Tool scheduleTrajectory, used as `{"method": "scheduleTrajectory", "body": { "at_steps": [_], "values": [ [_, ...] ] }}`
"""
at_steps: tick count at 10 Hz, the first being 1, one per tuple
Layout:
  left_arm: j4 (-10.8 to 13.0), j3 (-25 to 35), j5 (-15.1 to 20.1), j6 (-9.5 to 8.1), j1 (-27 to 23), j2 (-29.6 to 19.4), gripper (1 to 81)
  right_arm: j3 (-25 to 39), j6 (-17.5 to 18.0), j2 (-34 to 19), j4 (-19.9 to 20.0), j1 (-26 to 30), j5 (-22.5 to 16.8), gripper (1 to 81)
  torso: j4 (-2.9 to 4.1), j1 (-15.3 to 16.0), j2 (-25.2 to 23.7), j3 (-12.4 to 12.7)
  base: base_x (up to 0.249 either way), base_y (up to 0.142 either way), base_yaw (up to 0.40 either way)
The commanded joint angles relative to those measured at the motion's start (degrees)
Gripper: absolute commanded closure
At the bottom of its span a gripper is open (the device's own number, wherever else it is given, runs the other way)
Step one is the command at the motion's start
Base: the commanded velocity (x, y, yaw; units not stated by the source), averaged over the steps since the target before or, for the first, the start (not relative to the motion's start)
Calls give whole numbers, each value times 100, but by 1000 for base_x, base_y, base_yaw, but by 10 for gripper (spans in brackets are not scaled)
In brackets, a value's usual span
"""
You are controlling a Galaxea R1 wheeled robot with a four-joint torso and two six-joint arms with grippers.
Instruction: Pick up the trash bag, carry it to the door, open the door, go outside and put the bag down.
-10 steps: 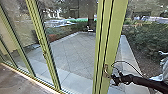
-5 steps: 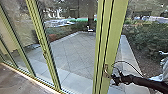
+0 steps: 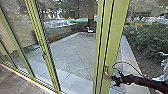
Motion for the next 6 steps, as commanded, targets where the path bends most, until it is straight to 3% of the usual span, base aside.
{"method": "scheduleTrajectory", "body": {
  "at_steps": [1, 6],
  "values": [
    [-76, 22, 414, -7, -244, -55, 811, -48, 155, 252, -266, 391, -394, 10, 0, -2, 0, 0, 113, 0, 0],
    [-84, 22, 414, -7, -235, -55, 811, 4, 155, 199, -266, 400, -192, 10, -9, -24, -13, 2, 99, 0, 0]
  ]
}}
